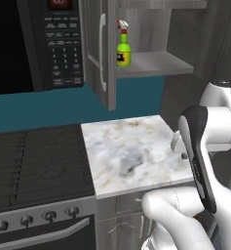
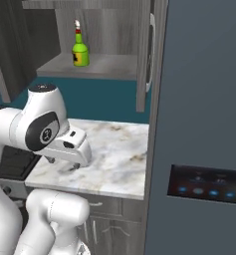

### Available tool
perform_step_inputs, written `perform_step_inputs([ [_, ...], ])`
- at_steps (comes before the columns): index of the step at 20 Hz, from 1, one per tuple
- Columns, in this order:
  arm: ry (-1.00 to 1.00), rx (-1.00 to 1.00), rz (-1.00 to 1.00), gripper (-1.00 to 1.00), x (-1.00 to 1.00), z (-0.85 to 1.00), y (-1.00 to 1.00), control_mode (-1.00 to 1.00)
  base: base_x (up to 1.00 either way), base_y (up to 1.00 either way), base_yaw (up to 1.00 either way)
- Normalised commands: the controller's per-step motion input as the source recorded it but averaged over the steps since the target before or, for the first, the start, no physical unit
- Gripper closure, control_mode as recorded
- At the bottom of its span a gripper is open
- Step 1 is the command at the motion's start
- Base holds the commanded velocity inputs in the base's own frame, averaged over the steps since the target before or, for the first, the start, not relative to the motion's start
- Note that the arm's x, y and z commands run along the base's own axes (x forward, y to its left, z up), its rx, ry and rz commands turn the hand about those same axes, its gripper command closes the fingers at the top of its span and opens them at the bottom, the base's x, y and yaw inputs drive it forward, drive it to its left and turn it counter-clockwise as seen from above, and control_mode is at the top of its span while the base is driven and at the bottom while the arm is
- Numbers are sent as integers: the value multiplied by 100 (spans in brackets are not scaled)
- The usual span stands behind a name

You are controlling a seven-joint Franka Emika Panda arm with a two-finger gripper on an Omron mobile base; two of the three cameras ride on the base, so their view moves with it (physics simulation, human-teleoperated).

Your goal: Move the cutting board and knife to the sink. Then move spray from the cabinet to the counter.

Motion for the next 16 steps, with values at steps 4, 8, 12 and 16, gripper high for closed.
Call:
perform_step_inputs([
  [4,0,0,0,-100,0,0,0,100,24,1,4],
  [8,-9,-2,8,-100,13,12,15,-100,0,0,0],
  [12,-20,-4,10,-100,3,24,14,-100,0,0,0],
  [16,-34,-12,12,-100,1,41,29,-100,0,0,0],
])
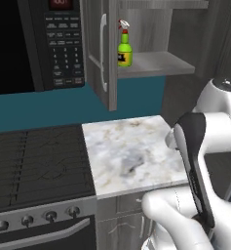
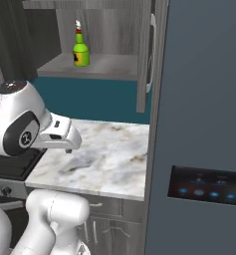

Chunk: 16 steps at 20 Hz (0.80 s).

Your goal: Move the cutting board and knife to the sink. Then move spray from the cabinet to the counter.

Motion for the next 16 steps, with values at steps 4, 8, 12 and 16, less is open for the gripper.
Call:
perform_step_inputs([
  [4,-27,-7,5,-100,31,53,26,-100,0,0,0],
  [8,-24,0,1,-100,59,55,2,-100,0,0,0],
  [12,-15,8,2,-100,58,50,0,-100,0,0,0],
  [16,-12,7,7,-100,30,58,0,-100,0,0,0],
])
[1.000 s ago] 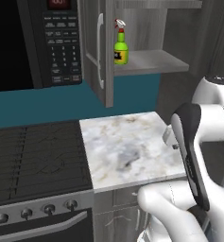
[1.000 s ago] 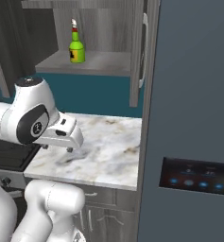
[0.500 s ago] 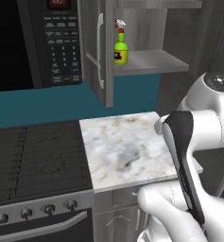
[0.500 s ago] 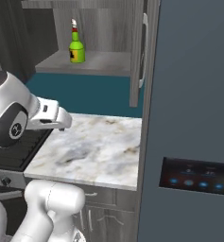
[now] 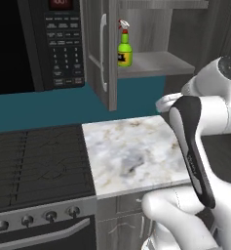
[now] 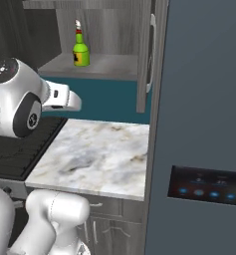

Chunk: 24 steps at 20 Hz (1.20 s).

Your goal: Move the cutting board and knife to the sink. Then move spray from the cabinet to the counter.

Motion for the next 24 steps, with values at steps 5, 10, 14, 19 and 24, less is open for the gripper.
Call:
perform_step_inputs([
  [5,-12,0,2,-100,20,52,1,-100,0,0,0],
  [10,-14,0,0,-100,34,12,3,-100,0,0,0],
  [14,-21,0,0,-100,29,1,0,-100,0,0,0],
  [19,-22,2,0,-100,15,17,0,-100,0,0,0],
  [24,0,3,0,-100,4,71,0,-100,0,0,0],
])
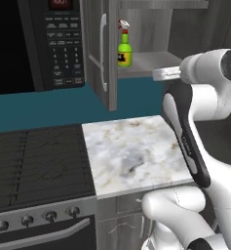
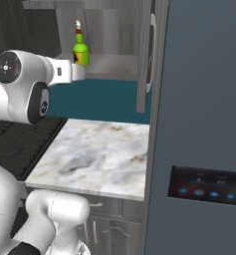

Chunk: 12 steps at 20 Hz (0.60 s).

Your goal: Move the cutting board and knife to the sink. Then move spray from the cabinet to the counter.

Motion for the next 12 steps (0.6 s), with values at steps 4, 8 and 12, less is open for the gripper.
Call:
perform_step_inputs([
  [4,-2,9,0,-100,55,-1,0,-100,0,0,0],
  [8,0,6,0,-100,46,2,4,-100,0,0,0],
  [12,0,2,0,-100,40,0,29,-100,0,0,0],
])
